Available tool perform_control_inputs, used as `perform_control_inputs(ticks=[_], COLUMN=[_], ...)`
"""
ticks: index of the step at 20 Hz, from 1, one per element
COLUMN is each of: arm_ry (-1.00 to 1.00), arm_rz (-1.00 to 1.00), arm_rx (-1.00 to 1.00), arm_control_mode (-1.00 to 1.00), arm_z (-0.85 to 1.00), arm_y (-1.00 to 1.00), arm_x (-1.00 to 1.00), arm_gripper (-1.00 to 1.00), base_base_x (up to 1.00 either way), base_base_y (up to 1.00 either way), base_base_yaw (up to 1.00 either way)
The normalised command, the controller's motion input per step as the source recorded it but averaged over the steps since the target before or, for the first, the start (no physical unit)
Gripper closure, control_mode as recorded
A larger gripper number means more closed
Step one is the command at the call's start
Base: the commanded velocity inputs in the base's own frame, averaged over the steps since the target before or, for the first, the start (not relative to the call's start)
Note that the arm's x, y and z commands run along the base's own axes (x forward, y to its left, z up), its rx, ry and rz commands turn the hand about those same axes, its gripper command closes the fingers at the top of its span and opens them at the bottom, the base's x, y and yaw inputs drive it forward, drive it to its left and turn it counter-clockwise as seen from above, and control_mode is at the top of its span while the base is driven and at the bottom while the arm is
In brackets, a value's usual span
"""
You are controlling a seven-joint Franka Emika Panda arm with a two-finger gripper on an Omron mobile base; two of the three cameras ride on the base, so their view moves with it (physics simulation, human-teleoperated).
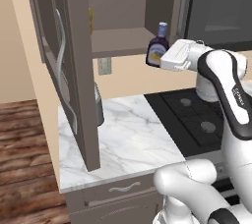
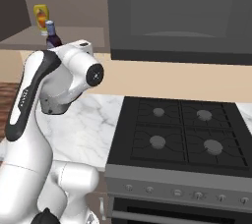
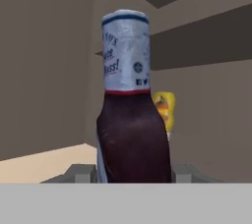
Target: Move the mustard and condiment bottle from the cabinet to the dining counter.
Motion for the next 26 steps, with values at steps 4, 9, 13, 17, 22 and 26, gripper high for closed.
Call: perform_control_inputs(ticks=[4, 9, 13, 17, 22, 26], arm_ry=[0.0, 0.0, 0.0, 0.07, 0.13, 0.13], arm_rz=[0.0, 0.0, 0.0, 0.0, 0.04, 0.04], arm_rx=[0.0, -0.01, 0.0, -0.04, -0.05, -0.05], arm_control_mode=[-1.0, -1.0, -1.0, -1.0, -1.0, -1.0], arm_z=[-0.19, -0.21, -0.28, -0.33, -0.24, -0.22], arm_y=[-0.11, 0.0, 0.0, 0.0, 0.0, 0.0], arm_x=[-0.45, -0.4, -0.46, -0.28, -0.07, -0.01], arm_gripper=[1.0, 1.0, 1.0, 1.0, 1.0, 1.0], base_base_x=[0.0, 0.0, 0.0, 0.0, 0.0, 0.0], base_base_y=[0.0, 0.0, 0.0, 0.0, 0.0, 0.0], base_base_yaw=[0.0, 0.0, 0.0, 0.0, 0.0, 0.0])
